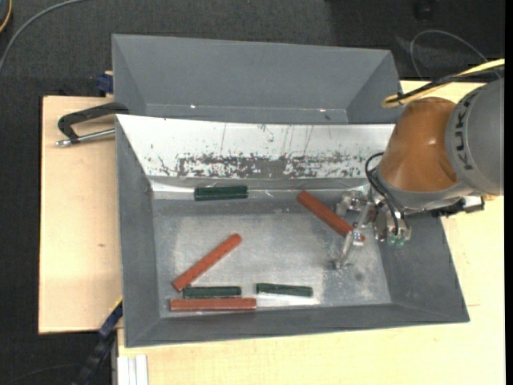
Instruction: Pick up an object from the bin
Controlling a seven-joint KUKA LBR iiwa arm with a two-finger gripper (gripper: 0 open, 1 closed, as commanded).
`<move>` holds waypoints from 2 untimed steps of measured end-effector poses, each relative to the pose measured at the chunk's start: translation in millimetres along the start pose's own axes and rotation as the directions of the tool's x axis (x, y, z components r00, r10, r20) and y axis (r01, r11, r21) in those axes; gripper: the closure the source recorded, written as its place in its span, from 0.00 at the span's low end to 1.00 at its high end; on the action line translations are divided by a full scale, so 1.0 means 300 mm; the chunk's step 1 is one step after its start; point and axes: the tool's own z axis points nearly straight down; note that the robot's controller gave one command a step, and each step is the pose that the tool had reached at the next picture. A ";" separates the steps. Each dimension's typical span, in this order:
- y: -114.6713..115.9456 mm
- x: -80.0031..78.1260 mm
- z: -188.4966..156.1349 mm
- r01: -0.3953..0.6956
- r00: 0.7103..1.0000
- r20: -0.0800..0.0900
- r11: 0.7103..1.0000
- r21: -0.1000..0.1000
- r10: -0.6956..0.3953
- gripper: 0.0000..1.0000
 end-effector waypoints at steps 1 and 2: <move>-0.005 -0.006 -0.012 0.000 1.000 0.006 1.000 0.002 0.000 1.00; 0.032 -0.003 -0.475 -0.010 1.000 0.019 1.000 0.001 0.010 1.00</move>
Offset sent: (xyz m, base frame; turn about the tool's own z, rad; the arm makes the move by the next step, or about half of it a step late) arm 0.0000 0.0000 0.0000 0.0000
